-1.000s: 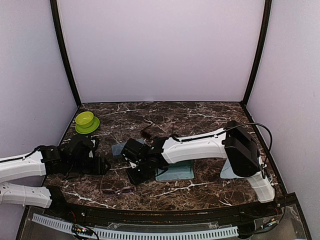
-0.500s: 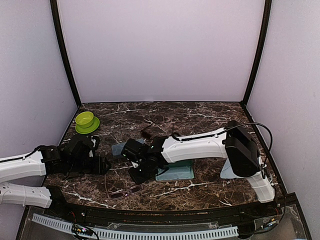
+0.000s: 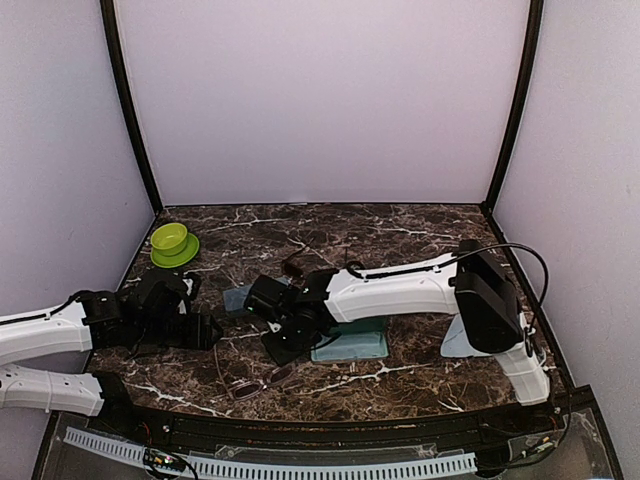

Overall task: Organize the sunglasses
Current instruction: Pick up the sunglasses from the center of the board.

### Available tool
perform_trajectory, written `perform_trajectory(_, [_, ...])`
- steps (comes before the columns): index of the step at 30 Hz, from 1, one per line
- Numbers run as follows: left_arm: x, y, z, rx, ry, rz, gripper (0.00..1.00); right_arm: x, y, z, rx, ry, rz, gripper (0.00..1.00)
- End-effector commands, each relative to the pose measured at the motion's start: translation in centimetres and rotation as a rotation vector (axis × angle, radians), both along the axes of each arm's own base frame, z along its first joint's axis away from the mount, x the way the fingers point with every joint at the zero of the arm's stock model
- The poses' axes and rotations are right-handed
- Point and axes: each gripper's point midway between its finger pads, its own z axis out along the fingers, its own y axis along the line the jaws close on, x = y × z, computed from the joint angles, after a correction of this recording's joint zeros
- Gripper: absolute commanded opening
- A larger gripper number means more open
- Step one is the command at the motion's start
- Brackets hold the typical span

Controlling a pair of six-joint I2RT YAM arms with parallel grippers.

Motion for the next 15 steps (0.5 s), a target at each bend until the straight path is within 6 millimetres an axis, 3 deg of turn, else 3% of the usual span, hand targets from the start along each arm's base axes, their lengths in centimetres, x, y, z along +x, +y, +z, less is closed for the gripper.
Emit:
perform_trajectory(1, [0.4, -1.6, 3.0, -0.081, -0.041, -0.054, 0.60, 1.7, -0.1, 4.6, 0.060, -0.086, -0.027, 0.00])
perform_trajectory(4, [0.7, -2.8, 5.6, -0.151, -0.087, -0.090, 0.60, 2.2, -0.3, 5.7, 0.087, -0.102, -0.042, 0.00])
perform_trajectory(9, [1.0, -3.1, 9.5, -0.204, -0.180, -0.110, 0.60, 2.9, -0.9, 7.8, 0.139, -0.131, -0.064, 0.00])
perform_trajectory(15, [1.3, -4.1, 12.6, -0.261, -0.242, -0.153, 0.61, 4.3, -3.0, 10.4, 0.142, -0.200, -0.107, 0.00])
